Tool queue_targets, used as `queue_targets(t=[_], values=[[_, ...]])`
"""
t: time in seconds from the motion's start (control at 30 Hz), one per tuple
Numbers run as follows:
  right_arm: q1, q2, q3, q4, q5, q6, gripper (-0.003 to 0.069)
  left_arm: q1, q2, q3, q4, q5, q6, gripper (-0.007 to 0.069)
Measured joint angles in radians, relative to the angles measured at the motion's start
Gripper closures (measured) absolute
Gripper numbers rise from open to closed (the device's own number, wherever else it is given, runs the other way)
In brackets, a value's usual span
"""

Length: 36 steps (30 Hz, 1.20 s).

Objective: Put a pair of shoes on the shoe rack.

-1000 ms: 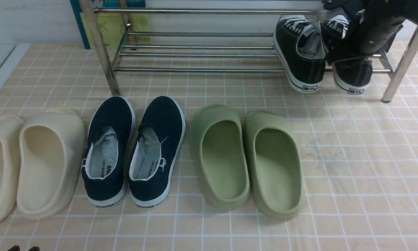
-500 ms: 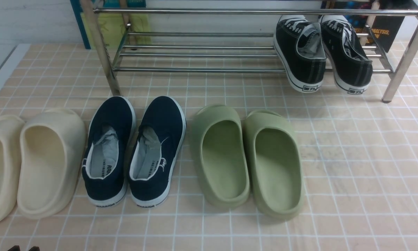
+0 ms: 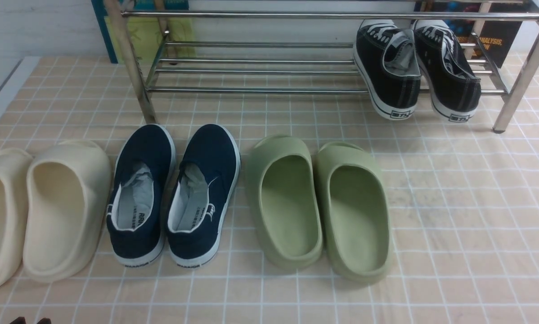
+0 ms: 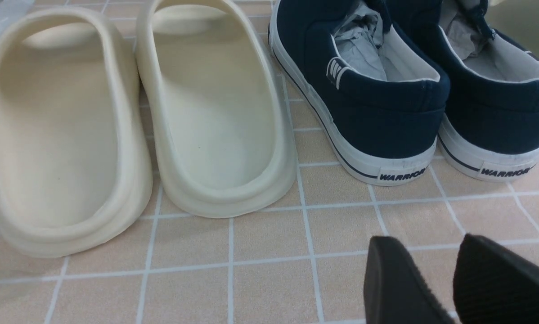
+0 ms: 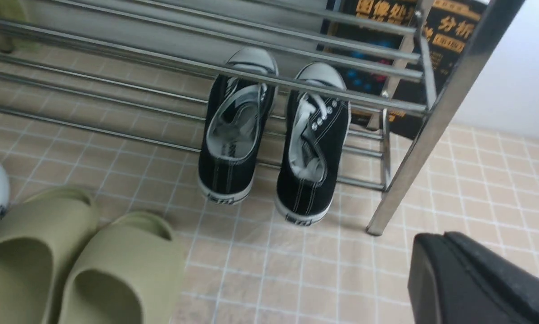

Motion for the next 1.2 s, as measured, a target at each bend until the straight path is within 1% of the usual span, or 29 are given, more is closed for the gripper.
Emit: queue_targets(t=[0.17,0.2,0.23,0.27,0.4,0.53,1.07,1.17,1.2], values=[[0.0,-0.318,0.475,0.114,-0.233,0.005,0.0676,0.0,0.0,0.0,0.0,0.0,0.0,0.0384],[0.0,-0.318,0.475,0.12,-0.244,0.006,0.0676,0.0,0.0,0.0,0.0,0.0,0.0,0.0384],[0.0,-0.39,0.606,0.166,-0.313,0.006,0.0676,0.0,0.0,0.0,0.0,0.0,0.0,0.0384],[0.0,-0.424,0.677,0.204,-0.359,0.006,0.0676,0.0,0.0,0.0,0.0,0.0,0.0,0.0384],[0.0,-0.479,0.858,0.305,-0.516,0.007,0.0673,0.0,0.0,0.0,0.0,0.0,0.0,0.0384],[0.0,-0.481,0.917,0.346,-0.578,0.007,0.0673,0.0,0.0,0.0,0.0,0.0,0.0,0.0384],[0.0,-0.493,0.947,0.357,-0.598,0.007,0.0662,0.0,0.0,0.0,0.0,0.0,0.0,0.0384],[0.0,-0.538,0.997,0.357,-0.629,0.007,0.0659,0.0,0.0,0.0,0.0,0.0,0.0,0.0384],[0.0,-0.588,1.044,0.347,-0.635,0.007,0.0659,0.0,0.0,0.0,0.0,0.0,0.0,0.0384]])
